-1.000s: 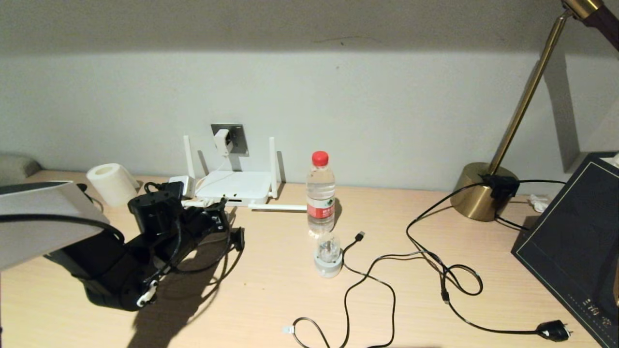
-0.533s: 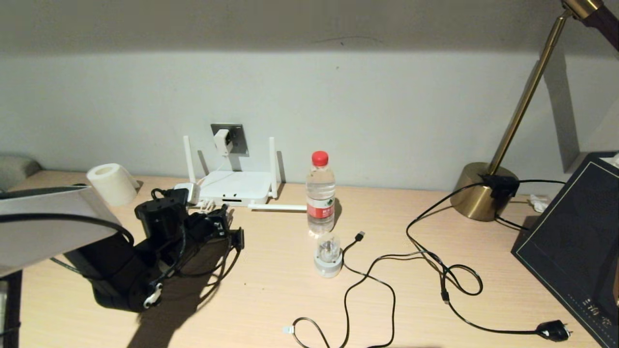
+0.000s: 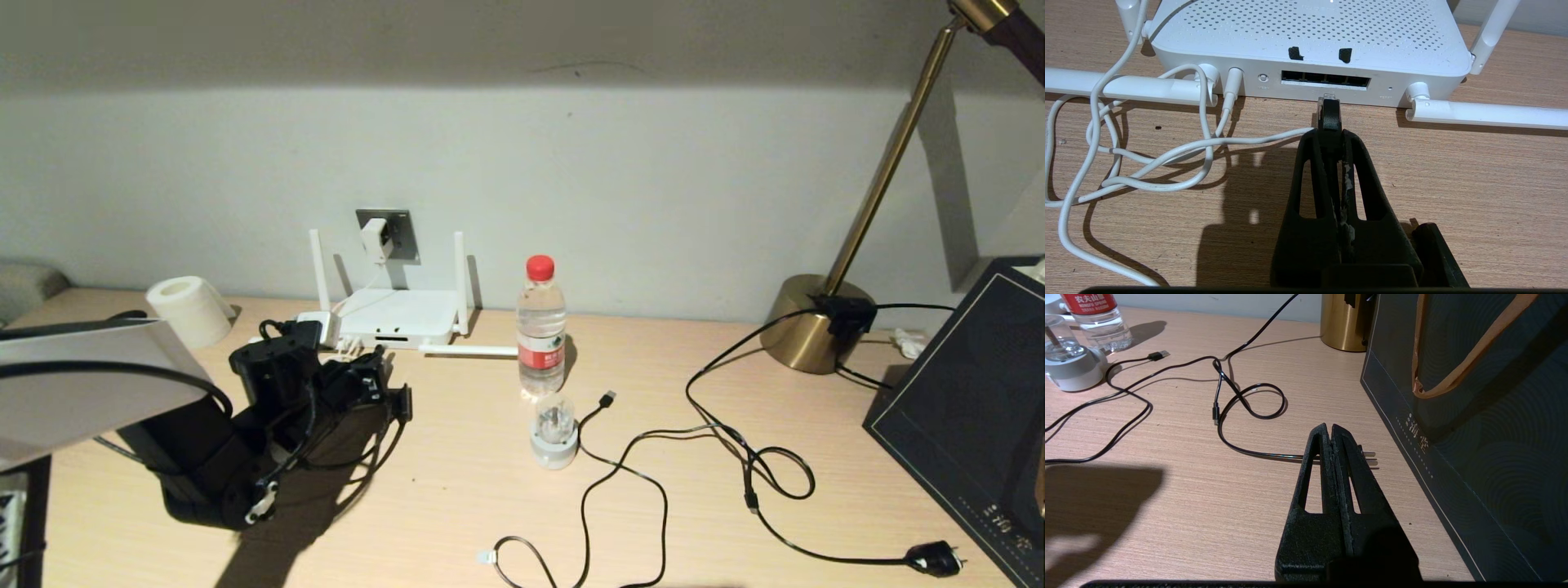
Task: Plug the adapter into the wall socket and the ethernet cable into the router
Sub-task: Align cable and router interface
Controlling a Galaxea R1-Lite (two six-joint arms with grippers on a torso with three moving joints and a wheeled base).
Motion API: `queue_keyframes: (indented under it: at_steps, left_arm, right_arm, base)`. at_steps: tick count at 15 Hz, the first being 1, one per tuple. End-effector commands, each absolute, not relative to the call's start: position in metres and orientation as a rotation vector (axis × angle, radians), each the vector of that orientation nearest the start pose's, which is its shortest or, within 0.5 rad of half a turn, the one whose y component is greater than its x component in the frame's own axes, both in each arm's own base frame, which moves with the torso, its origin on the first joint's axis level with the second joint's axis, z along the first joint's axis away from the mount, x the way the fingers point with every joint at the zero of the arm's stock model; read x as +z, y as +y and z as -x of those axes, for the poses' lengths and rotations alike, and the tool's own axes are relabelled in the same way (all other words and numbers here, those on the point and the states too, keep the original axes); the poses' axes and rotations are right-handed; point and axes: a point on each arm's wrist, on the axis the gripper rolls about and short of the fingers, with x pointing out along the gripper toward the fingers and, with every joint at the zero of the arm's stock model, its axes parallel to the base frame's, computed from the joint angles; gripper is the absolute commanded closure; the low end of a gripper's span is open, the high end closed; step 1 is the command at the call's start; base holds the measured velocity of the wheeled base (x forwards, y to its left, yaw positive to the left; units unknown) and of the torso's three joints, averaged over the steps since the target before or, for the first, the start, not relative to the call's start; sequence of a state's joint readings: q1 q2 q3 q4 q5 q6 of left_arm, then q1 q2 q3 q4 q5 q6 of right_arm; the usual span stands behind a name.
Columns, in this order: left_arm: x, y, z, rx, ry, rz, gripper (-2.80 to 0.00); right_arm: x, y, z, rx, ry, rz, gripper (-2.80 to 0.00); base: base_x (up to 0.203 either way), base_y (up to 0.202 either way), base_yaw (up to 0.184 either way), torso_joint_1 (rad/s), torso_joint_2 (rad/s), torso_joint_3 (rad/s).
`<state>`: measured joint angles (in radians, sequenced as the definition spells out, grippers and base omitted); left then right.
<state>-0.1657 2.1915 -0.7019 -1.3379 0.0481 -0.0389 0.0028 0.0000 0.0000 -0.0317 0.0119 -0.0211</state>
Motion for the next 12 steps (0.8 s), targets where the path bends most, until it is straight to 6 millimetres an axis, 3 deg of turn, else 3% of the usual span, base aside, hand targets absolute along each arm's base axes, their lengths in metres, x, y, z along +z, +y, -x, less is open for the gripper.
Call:
queue_keyframes:
  at_steps: [1, 12]
  left_arm:
    - [0.064, -0.059, -0.359, -0.114, 0.141, 0.025, 0.0]
    - [0.07, -0.047, -0.358, -0.083, 0.127, 0.015, 0.0]
  right_arm:
    - [0.076, 0.0, 0.022, 0.015, -0.023, 0.022, 0.0]
    - [0.076, 0.0, 0.022, 0.015, -0.023, 0.022, 0.0]
  base:
    - [0.0, 0.0, 0.0, 0.0, 0.0, 0.0]
    - [0.0, 0.0, 0.0, 0.0, 0.0, 0.0]
